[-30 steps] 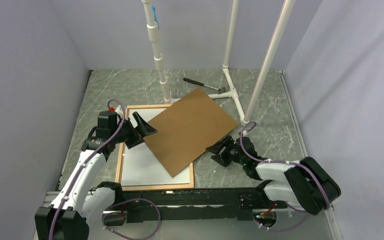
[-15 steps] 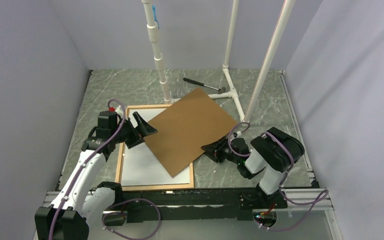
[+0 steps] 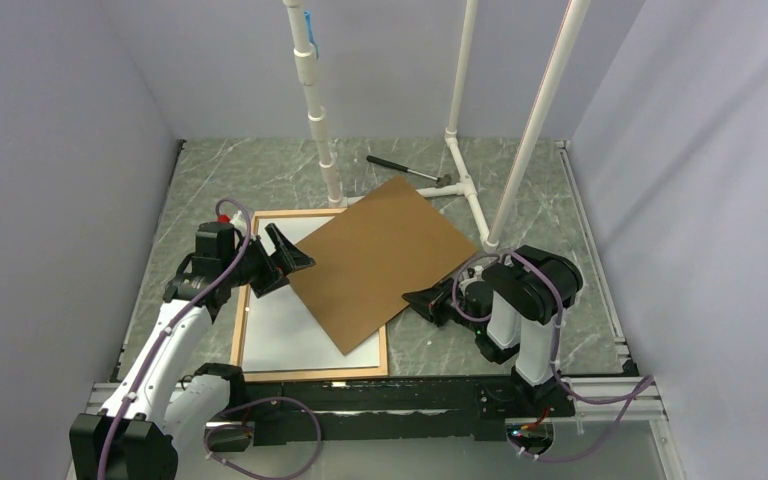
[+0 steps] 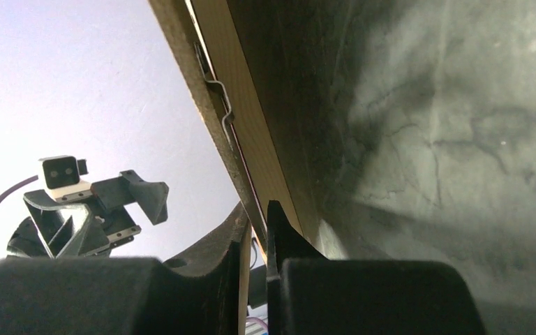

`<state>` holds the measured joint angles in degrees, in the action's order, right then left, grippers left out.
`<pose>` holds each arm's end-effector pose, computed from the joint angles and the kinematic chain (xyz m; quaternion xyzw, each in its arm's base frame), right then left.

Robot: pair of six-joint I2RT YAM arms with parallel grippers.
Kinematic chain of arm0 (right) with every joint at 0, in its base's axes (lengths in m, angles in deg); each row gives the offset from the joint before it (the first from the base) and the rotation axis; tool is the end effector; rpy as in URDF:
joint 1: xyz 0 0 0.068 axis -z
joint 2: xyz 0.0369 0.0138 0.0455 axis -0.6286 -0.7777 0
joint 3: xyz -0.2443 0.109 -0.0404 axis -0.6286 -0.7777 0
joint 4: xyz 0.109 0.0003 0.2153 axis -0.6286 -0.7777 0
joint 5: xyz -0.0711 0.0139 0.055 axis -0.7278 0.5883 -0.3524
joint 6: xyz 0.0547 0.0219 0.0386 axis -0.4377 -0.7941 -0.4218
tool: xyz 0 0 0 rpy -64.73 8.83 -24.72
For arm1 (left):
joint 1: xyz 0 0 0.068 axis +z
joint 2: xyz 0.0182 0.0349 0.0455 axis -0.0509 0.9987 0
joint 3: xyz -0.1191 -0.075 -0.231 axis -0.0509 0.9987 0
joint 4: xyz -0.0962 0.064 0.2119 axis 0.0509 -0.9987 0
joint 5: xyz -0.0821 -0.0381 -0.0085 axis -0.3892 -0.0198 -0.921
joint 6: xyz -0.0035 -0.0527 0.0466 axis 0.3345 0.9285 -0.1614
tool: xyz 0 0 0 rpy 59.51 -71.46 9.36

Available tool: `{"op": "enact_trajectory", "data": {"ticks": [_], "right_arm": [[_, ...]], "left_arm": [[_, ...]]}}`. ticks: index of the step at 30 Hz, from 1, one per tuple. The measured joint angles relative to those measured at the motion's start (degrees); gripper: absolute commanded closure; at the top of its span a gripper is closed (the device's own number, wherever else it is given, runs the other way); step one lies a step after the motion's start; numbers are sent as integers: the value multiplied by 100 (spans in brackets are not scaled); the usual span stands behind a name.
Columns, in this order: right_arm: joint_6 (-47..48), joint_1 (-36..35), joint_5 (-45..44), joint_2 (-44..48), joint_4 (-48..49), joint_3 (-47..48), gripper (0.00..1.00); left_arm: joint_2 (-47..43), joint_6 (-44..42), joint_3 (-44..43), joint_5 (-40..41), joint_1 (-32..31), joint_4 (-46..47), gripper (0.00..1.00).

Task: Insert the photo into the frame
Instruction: Pick up the photo frame item at the center of the board.

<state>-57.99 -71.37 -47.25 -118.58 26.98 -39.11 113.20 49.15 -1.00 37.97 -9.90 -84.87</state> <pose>0.1884 0.1384 0.0841 0.3251 0.7479 0.5530 0.1706 0.1785 -0.0487 0.2428 -0.1855 0.8663 -0.3720 0.2769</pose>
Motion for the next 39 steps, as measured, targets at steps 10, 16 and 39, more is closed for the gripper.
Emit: {"op": "enact_trajectory", "data": {"ticks": [10,16,39], "right_arm": [[142,-2,61,1025,-319,-76,100],[501,-4,57,2367,-1613,-63,100],[4422,1283,286,5821,-11215,4216,100]], "left_arm": [[0,-4,0,4,0,-83,1],[-4,-4,-2,4,0,-94,1],[-50,-2,-2,24,-35,-105,1]]}}
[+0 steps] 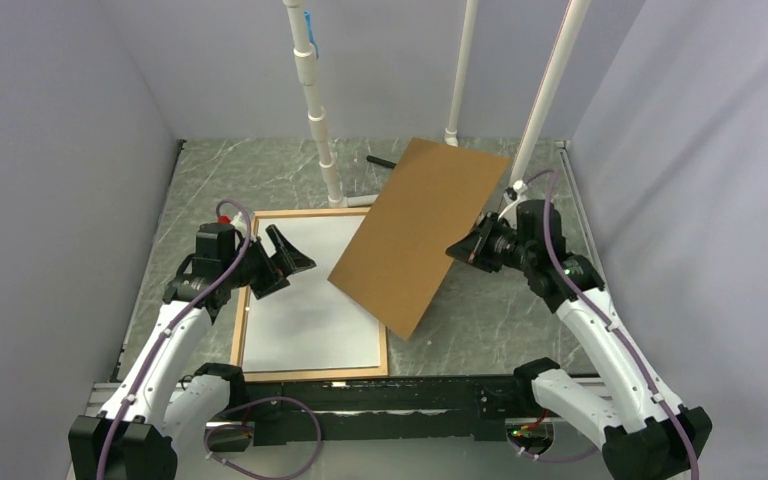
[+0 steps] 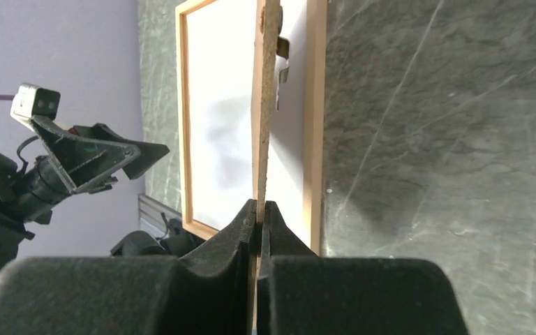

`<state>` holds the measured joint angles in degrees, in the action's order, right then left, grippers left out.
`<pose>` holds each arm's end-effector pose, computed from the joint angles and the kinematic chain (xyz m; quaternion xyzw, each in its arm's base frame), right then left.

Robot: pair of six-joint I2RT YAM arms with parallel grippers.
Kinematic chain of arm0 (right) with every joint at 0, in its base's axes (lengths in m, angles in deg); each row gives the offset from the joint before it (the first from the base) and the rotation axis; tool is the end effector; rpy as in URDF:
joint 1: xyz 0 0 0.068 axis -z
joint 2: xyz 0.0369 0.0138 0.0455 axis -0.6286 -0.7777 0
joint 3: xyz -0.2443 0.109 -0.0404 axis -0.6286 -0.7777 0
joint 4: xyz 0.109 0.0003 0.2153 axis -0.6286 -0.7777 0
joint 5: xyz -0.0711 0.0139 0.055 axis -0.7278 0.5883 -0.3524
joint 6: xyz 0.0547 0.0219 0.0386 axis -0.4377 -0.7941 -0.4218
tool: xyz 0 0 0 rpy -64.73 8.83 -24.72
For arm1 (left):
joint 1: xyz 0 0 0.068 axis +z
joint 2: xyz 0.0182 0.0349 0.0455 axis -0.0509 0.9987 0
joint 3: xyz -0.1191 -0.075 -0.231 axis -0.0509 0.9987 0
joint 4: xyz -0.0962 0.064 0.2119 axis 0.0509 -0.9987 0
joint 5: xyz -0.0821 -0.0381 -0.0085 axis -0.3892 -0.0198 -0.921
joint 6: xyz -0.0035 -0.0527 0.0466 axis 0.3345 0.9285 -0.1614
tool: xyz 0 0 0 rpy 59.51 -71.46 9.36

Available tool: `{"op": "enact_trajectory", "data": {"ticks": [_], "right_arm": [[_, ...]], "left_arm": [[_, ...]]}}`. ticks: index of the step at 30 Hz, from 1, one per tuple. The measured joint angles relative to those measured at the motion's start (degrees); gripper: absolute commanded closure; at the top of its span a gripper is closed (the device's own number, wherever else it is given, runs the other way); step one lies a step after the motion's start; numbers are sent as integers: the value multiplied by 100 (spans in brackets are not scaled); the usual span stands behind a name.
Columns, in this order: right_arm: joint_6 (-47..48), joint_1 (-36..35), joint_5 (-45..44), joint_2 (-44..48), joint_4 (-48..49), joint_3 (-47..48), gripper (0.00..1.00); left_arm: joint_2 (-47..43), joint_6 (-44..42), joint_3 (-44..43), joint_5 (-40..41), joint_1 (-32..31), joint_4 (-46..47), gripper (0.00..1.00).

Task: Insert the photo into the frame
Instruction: Pick up the photo frame item at the center of the board.

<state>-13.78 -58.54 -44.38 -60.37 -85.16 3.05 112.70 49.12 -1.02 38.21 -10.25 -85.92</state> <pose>0.1758 0.0823 0.2955 0.1225 0.8572 0.3810 0.3242 0.1757 -0.0493 0.2425 -0.1851 0.8686 -0.3699 0.2729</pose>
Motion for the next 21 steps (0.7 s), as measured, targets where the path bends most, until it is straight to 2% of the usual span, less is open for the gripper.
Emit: {"op": "enact_trajectory", "data": {"ticks": [4,9,21], "right_arm": [[601,302,164,-205,-1005,981,100],[1165,522,385,-474,-1808,1967,100],[1790,634,702,-1078,-3237,3259,100]], "left_arm": [[0,0,0,0,-28,2,1],[9,0,0,4,-74,2,1],[48,0,0,24,-157,2,1]]}}
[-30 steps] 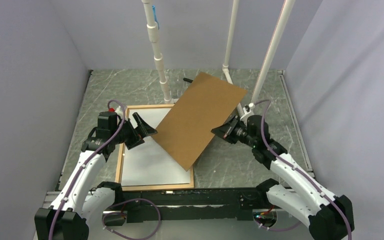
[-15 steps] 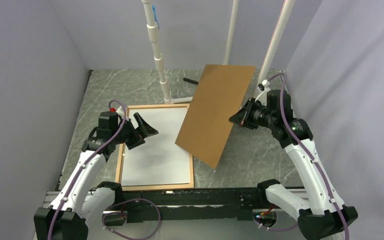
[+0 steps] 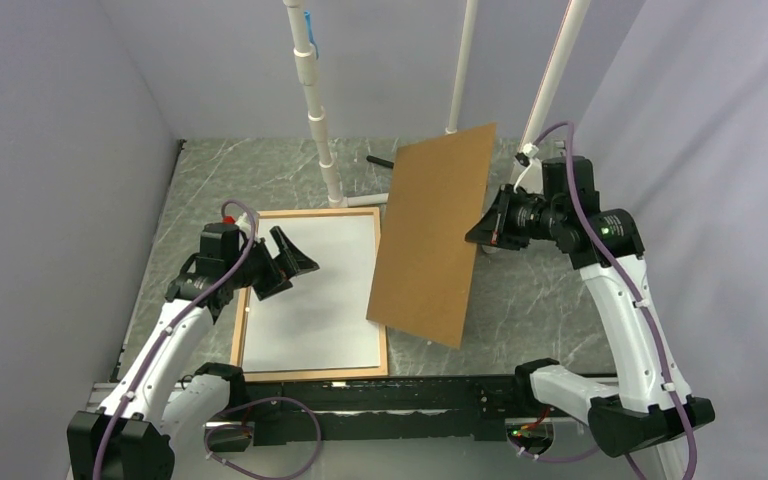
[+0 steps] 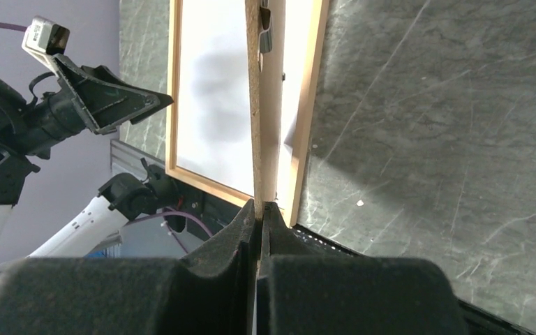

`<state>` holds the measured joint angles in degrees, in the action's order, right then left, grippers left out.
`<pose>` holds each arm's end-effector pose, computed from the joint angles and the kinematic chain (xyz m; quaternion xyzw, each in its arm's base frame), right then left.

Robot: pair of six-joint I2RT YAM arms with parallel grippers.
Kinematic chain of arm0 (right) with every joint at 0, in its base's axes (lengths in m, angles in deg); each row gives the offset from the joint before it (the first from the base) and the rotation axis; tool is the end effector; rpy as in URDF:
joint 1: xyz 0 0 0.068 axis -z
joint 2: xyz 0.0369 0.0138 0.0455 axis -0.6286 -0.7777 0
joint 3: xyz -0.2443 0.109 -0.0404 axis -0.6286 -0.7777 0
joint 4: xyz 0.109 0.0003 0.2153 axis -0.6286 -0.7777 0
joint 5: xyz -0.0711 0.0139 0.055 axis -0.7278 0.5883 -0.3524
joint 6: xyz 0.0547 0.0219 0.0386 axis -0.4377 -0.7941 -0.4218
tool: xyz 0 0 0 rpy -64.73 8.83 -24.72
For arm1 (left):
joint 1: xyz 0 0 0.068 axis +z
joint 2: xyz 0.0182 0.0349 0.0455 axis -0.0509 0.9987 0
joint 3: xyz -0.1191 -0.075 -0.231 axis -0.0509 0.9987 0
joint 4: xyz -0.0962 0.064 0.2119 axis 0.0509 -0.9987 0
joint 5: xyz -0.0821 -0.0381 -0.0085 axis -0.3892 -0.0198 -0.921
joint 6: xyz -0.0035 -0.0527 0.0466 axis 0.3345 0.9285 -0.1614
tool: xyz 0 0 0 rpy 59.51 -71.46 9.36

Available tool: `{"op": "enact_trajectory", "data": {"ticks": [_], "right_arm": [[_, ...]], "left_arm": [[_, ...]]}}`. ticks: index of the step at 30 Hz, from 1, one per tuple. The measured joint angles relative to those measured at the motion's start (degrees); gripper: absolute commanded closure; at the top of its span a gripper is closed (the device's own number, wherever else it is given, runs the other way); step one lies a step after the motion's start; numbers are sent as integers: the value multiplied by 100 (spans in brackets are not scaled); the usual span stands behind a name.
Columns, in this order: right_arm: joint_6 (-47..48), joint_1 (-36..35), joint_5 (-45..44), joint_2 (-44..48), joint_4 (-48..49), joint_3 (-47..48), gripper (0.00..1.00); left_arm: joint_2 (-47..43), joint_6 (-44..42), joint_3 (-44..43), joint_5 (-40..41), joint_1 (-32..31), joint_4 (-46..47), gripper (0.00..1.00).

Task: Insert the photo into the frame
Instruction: Pick up the photo frame item at the center of the board.

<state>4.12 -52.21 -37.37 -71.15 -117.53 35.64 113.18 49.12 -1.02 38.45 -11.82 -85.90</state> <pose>0.1744 0.0669 0.3863 0.0288 0.8959 0.3313 0.2945 0.1755 -0.0540 0.2412 -0.1755 0.8725 -0.3708 0.2655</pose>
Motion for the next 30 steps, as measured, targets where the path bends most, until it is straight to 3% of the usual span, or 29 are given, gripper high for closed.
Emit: {"op": "enact_trajectory", "data": {"ticks": [13,30], "right_arm": [[527,101,-125,-610,-1045,1652,100],[1060,118,-337,-1257,-2013,1864,100]], "left_arm": [[48,0,-2,28,-103,-2,1],[232,2,-76,155,-302,-17,1]]}}
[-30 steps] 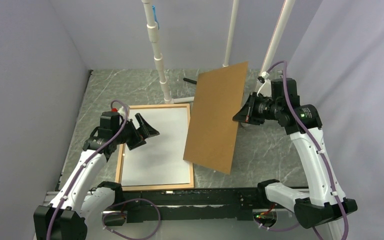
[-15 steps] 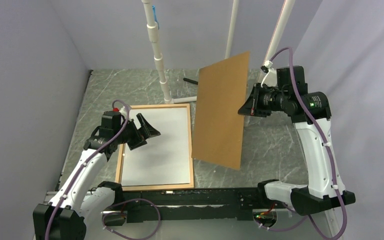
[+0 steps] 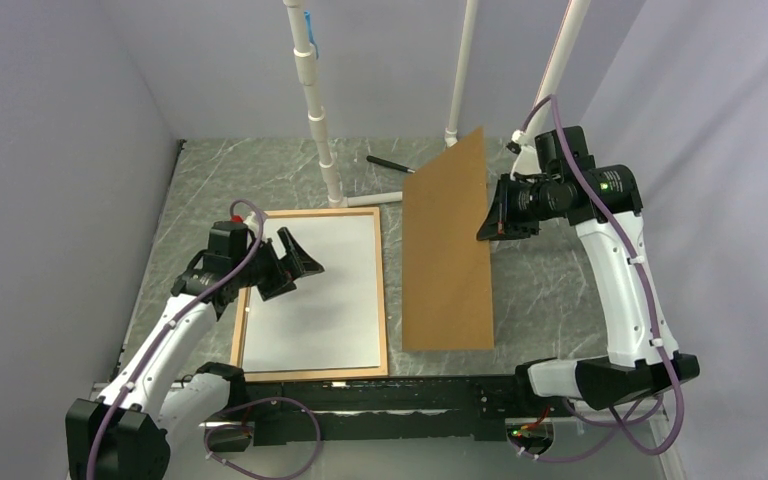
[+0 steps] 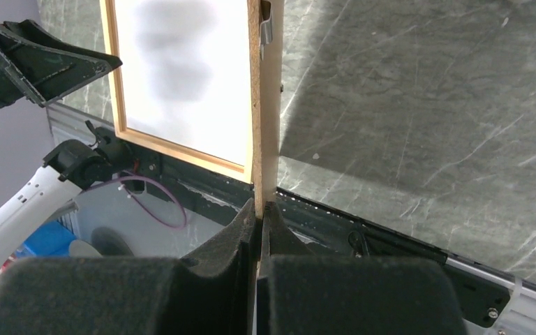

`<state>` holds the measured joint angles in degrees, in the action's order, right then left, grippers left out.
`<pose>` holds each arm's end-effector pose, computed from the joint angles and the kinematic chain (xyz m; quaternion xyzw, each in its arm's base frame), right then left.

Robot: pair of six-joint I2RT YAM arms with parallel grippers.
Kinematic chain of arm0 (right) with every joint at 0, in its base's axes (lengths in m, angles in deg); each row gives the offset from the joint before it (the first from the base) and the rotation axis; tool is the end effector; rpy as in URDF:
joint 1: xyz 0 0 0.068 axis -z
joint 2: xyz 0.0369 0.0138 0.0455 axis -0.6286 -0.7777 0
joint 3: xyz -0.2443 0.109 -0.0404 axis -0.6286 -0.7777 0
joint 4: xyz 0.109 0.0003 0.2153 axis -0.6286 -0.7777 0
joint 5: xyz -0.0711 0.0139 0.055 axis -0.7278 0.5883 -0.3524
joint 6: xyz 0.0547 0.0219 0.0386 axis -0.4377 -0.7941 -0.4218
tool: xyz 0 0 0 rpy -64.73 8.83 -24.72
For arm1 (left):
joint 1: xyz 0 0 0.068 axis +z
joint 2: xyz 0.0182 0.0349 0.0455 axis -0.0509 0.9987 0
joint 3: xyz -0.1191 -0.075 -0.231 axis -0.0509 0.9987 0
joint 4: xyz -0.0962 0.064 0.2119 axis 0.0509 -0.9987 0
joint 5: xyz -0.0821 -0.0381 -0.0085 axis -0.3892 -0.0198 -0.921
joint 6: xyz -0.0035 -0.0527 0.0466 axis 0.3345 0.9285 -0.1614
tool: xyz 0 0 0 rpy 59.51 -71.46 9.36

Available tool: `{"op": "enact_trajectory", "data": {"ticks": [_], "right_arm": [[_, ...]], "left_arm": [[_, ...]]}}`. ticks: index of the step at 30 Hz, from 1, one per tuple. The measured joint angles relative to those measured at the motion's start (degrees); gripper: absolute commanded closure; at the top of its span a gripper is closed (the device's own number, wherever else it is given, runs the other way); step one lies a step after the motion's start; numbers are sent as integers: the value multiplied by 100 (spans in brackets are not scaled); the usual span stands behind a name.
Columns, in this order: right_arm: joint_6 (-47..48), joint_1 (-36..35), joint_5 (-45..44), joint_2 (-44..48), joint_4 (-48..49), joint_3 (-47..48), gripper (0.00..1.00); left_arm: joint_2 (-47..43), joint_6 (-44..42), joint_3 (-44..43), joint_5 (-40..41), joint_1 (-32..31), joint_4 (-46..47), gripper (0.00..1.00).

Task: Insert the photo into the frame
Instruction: Pick up the photo frame item at the center of the board.

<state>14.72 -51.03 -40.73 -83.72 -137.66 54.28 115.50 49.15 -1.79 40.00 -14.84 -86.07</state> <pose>0.1923 0.0637 0.4059 -0.0085 0.9408 0.2535 0.2250 0.1790 -0.0632 0.2381 -0.1632 0.8828 -0.3627 0.2499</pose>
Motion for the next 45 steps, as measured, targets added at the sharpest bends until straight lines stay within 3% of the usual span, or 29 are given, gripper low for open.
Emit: {"op": "enact_trajectory", "data": {"ticks": [14,27,35,38,45], "right_arm": [[20,-2,103,-291,-46,17,100],[-116,-138,321,-494,157,-605,100],[-190,-157,599,-573,555,-686,51],[-216,-192,774,-573,745,-756,41],[-343,-323,1067,-573,1084,-859,34]], "left_arm": [[162,2,-66,103,-142,39,1],[286,2,-111,144,-195,39,1],[315,2,-129,144,-210,37,1],[315,0,-138,144,-221,28,0],[306,2,-214,140,-227,46,1]]}}
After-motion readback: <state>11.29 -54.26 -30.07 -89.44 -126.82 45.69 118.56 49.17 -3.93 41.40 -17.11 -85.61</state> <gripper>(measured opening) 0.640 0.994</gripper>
